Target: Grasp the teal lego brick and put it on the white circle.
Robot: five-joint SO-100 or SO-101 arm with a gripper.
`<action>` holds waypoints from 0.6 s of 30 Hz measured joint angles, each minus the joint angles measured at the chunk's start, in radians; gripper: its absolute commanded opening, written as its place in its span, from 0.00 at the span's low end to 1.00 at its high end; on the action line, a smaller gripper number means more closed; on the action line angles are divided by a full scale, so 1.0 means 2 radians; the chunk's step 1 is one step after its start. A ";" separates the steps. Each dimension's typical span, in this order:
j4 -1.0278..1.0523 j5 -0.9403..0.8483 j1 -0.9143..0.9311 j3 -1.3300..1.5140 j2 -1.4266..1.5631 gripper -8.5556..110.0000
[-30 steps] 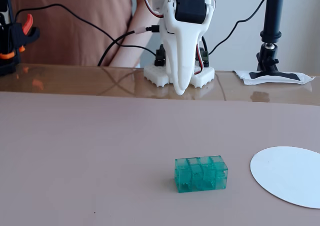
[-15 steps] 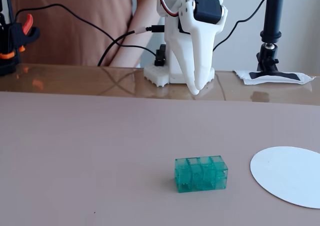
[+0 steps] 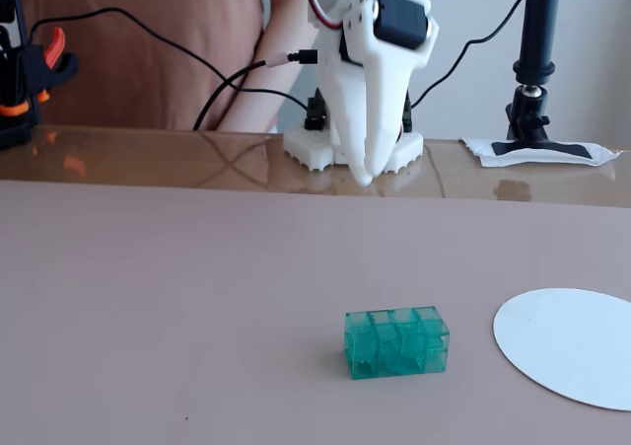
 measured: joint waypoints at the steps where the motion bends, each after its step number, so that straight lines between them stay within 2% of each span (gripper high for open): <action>1: 0.001 0.000 0.003 -0.009 0.000 0.07; 7: -0.025 0.007 0.008 -0.099 -0.106 0.07; 18: -0.008 0.091 0.005 -0.427 -0.461 0.09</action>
